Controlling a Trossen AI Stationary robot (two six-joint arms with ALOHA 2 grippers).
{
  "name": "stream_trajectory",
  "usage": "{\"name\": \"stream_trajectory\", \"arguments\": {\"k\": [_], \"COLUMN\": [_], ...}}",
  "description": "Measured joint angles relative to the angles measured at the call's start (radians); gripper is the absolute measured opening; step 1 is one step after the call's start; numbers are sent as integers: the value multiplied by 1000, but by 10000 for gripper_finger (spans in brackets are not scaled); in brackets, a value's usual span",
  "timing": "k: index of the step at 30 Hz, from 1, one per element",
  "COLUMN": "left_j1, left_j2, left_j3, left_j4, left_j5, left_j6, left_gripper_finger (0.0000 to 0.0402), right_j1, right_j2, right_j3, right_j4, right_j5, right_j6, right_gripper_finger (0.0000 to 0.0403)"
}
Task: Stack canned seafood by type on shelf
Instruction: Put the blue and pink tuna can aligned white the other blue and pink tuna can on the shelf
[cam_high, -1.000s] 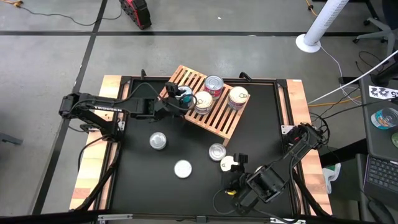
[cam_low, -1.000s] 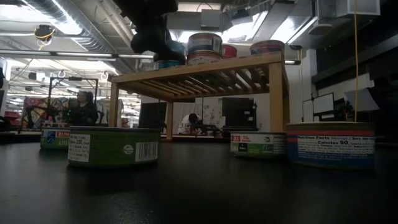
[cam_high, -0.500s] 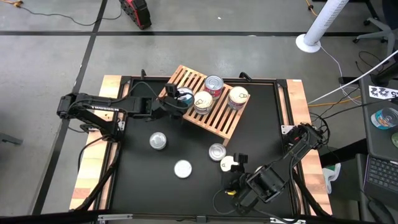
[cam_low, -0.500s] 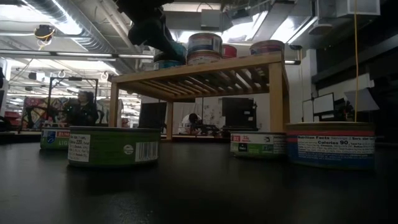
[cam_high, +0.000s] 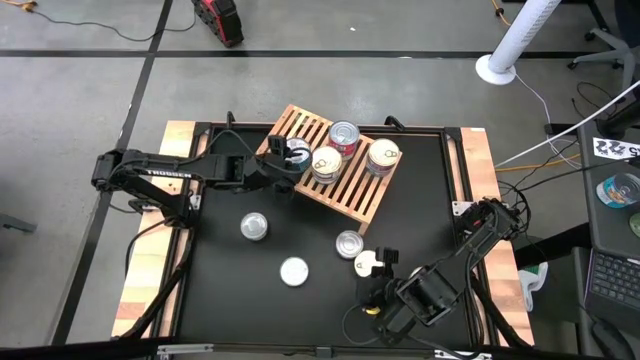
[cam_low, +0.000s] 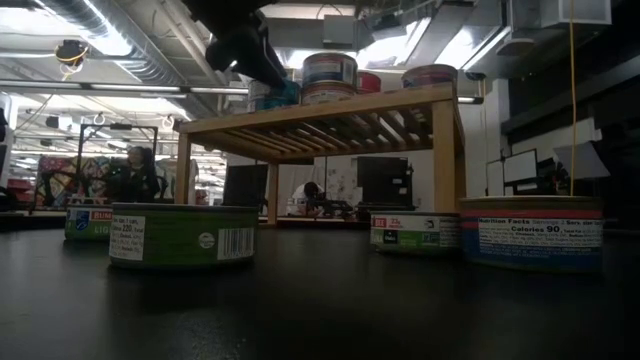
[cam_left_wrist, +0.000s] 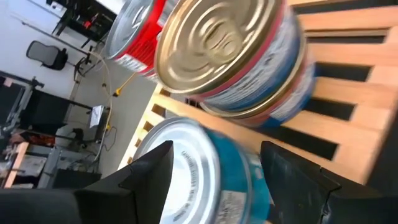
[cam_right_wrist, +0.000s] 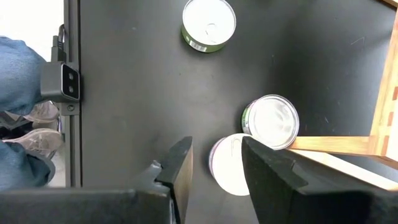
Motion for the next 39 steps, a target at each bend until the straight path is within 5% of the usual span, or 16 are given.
{"name": "stream_trajectory", "arguments": {"k": [13,18,29,39], "left_j1": [-205,-302,-498,-558], "left_j2": [0,0,0,16], "left_j3": [0,0,0,-20], "left_j4": [-2,-20,-26,-17], "left_j5": [-248,-248,-245,-24], "left_j6": [87,23,-288,-556], "left_gripper_finger": [239,239,239,239], "right_j1": [9,48,150,150], "right_j2": [0,-4,-45,24], "right_j3": [0,0,0,-1], "right_j4": [-37,-176,-161,-119], "right_j5": [-70,-12,239,236], "right_j6": [-4,43,90,100], "right_gripper_finger": [138,138,138,138]}}
